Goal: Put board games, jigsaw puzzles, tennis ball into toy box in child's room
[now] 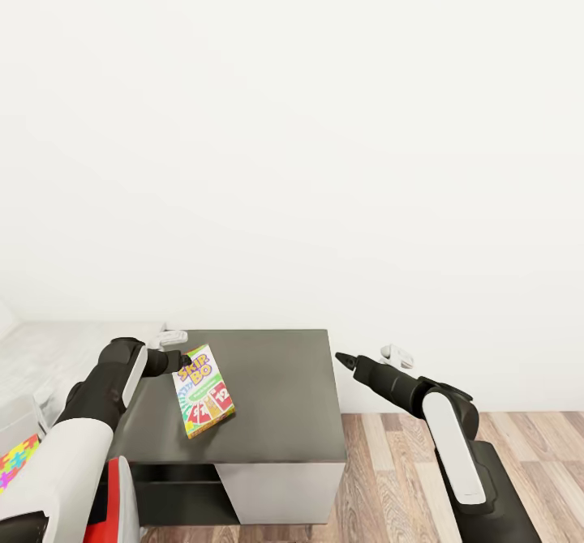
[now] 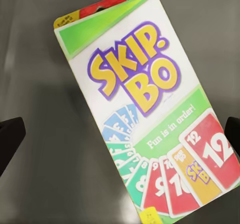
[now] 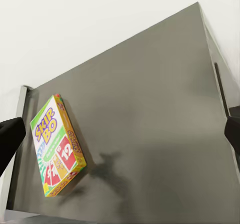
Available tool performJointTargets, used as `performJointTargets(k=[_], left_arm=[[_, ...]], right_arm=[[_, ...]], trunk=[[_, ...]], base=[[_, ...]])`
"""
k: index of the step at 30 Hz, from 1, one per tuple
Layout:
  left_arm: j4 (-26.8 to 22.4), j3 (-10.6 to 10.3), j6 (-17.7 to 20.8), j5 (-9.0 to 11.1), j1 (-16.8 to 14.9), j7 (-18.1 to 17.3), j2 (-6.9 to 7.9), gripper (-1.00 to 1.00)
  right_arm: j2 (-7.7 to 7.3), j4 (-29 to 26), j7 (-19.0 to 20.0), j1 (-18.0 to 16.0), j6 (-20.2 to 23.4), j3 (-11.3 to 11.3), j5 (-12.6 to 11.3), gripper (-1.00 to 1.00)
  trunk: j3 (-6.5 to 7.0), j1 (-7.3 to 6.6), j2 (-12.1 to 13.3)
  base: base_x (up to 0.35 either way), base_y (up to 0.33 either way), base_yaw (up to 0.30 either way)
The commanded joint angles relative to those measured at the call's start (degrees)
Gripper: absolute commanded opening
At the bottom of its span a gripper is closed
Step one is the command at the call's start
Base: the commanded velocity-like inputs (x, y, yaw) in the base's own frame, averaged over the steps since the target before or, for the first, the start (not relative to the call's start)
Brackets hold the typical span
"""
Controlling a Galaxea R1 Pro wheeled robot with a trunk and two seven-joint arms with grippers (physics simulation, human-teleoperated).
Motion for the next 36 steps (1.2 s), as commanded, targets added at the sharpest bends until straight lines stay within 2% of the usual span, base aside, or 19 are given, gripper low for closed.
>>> performJointTargets(k=[1,8,13,16,20,36], left_arm=[[-0.05,0.11,0.22,-0.29,-0.06,-0.39,-0.01,1.00],[-0.05,0.09,0.14,-0.15,-0.07,-1.14,0.00,1.00],[0.00,0.12,0.29,0.53,-0.29,-3.47,0.06,1.00],[2.12,0.04,-0.27,1.01,-0.33,-4.77,0.27,1.00],[2.99,0.10,-0.38,1.24,-0.35,-5.18,0.84,1.00],[3.26,0.18,-0.53,1.39,-0.34,-5.16,0.54,1.00]], right_arm=[[0.03,-0.07,-0.52,-0.06,0.24,-0.14,-0.62,1.00],[-0.48,-0.07,-0.26,-0.06,0.22,-0.52,-0.69,1.00],[-0.14,0.00,-0.14,-0.06,0.16,-0.44,-0.66,1.00],[-0.41,-0.03,-0.06,-0.06,0.23,-0.50,-0.70,1.00],[-0.61,-0.04,-0.01,-0.06,0.24,-0.53,-0.71,1.00],[-0.57,0.02,-0.05,-0.06,0.24,-0.54,-0.71,1.00]], trunk=[[-0.19,0.03,-0.13],[-0.77,0.03,-0.13],[-1.23,0.03,-0.13],[-1.51,0.03,-0.13],[-1.87,0.03,-0.13],[-3.35,0.03,-0.13]], base=[[0.000,0.000,0.000],[0.000,0.000,0.005],[0.000,0.000,0.054],[0.000,0.000,0.068],[0.000,0.000,0.070],[0.000,0.000,0.071]])
